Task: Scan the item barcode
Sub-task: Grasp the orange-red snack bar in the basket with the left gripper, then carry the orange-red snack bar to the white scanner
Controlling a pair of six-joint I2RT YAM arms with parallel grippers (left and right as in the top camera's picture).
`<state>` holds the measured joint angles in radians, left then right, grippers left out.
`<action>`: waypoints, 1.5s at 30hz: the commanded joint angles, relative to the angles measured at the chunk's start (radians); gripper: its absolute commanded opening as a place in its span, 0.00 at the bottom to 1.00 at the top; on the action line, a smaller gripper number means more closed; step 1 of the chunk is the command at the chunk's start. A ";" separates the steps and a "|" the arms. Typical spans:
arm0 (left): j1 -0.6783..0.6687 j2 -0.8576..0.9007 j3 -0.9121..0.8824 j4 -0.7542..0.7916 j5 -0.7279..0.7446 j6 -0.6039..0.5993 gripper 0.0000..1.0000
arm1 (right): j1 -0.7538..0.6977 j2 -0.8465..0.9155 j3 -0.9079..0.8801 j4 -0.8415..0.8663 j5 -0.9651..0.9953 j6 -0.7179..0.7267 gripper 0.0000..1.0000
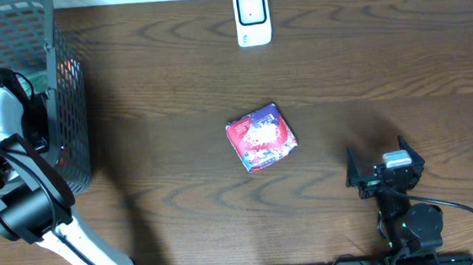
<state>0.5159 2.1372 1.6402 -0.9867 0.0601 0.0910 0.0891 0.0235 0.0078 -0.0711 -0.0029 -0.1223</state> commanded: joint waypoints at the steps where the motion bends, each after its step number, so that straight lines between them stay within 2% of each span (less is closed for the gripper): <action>1: 0.005 0.007 0.009 -0.018 -0.028 0.003 0.07 | 0.003 -0.004 -0.002 -0.004 0.009 -0.014 0.99; 4: 0.005 -0.042 0.075 -0.046 -0.027 -0.023 0.07 | 0.003 -0.004 -0.002 -0.004 0.009 -0.014 0.99; 8: 0.004 -0.163 0.187 -0.052 -0.023 -0.128 0.07 | 0.003 -0.004 -0.002 -0.004 0.009 -0.014 0.99; 16: -0.003 -0.525 0.242 0.139 -0.008 -0.331 0.07 | 0.003 -0.004 -0.002 -0.004 0.009 -0.014 0.99; 18: -0.003 -0.594 0.242 0.164 0.069 -0.397 0.07 | 0.003 -0.004 -0.002 -0.004 0.009 -0.014 0.99; 21: -0.014 -0.656 0.241 0.220 0.305 -0.505 0.07 | 0.003 -0.004 -0.002 -0.004 0.009 -0.014 0.99; 23: -0.055 -0.668 0.242 0.269 0.482 -0.525 0.07 | 0.003 -0.004 -0.002 -0.004 0.009 -0.014 0.99; 26: -0.161 -0.660 0.241 0.308 0.577 -0.527 0.07 | 0.003 -0.004 -0.002 -0.004 0.009 -0.014 0.99; 32: -0.456 -0.615 0.226 0.275 0.575 -0.455 0.07 | 0.003 -0.004 -0.002 -0.004 0.009 -0.014 0.99; 35: -0.573 -0.580 0.226 0.210 0.565 -0.403 0.07 | 0.003 -0.004 -0.002 -0.004 0.009 -0.014 0.99; 37: -0.640 -0.557 0.226 0.137 0.483 -0.399 0.07 | 0.003 -0.004 -0.002 -0.004 0.009 -0.014 0.99; 42: -0.798 -0.472 0.222 -0.041 0.159 -0.399 0.08 | 0.003 -0.004 -0.002 -0.004 0.009 -0.014 0.99; 45: -0.861 -0.412 0.219 -0.103 0.078 -0.398 0.08 | 0.003 -0.004 -0.002 -0.004 0.009 -0.014 0.99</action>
<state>-0.2951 1.6642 1.8683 -1.0595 0.3199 -0.3313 0.0891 0.0235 0.0078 -0.0711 -0.0029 -0.1219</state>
